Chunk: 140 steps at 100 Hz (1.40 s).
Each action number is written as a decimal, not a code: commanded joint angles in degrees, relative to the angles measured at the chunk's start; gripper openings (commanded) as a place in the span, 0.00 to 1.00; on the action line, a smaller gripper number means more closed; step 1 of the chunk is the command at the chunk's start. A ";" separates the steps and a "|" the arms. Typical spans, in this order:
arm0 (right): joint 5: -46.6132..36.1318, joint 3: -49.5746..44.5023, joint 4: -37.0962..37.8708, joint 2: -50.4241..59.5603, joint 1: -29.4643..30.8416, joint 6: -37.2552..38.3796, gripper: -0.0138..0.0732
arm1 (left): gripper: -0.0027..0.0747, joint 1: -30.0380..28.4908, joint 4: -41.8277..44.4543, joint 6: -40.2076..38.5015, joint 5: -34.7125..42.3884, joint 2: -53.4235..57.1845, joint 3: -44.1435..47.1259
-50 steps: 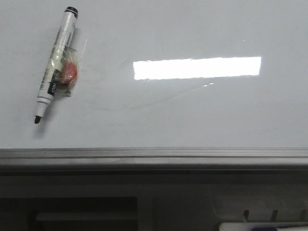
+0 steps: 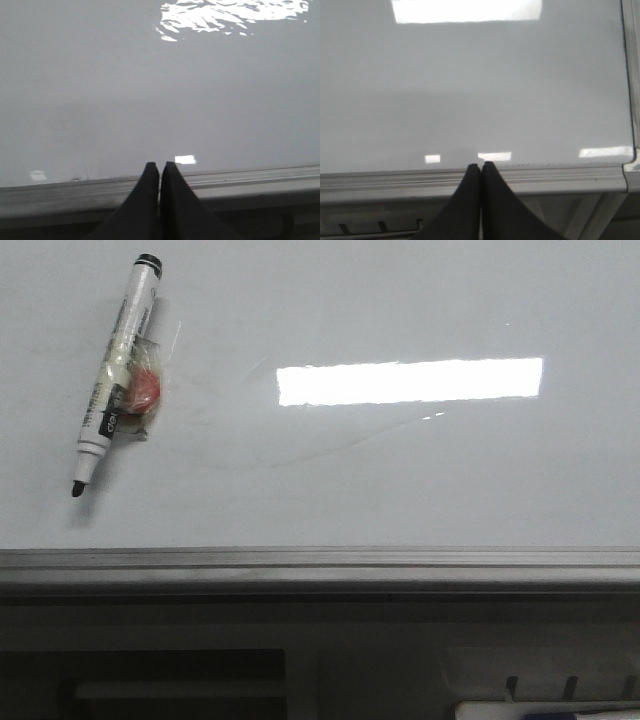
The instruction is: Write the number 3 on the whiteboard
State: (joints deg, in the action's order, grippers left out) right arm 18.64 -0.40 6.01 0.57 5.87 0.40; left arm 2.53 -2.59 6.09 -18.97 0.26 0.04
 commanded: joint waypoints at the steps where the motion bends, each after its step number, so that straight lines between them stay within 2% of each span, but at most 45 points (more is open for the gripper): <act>1: -1.26 -1.77 0.45 0.91 0.43 -0.40 0.09 | 0.01 -0.36 -0.19 -0.58 3.26 1.42 0.60; 44: -1.26 -1.77 0.58 0.91 0.43 -0.40 0.09 | 0.01 -0.36 -0.19 -0.58 3.26 1.42 0.60; 69: -4.69 -1.77 5.14 0.91 0.43 -0.40 0.09 | 0.01 -0.36 -0.19 -0.58 5.60 1.42 0.60; 82: -10.35 -1.77 -0.21 0.91 0.43 -0.40 0.09 | 0.01 -0.36 -0.31 -0.58 7.12 1.42 0.60; 118: -8.89 -1.77 -0.93 0.91 0.43 -0.40 0.09 | 0.01 -0.36 -1.22 -0.58 11.83 1.42 0.60; 131: -10.26 -1.77 -11.60 -1.28 0.43 0.45 0.09 | 0.01 -0.49 -3.44 -0.58 11.83 1.42 0.13; 140: -10.26 -1.65 -13.24 -4.94 0.43 0.45 0.09 | 0.01 -0.61 -4.92 -0.61 11.72 1.42 -0.93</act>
State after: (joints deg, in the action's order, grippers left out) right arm 13.36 -0.40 -4.67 -0.61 5.87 0.51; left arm 2.17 -5.56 6.09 -12.30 0.26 0.00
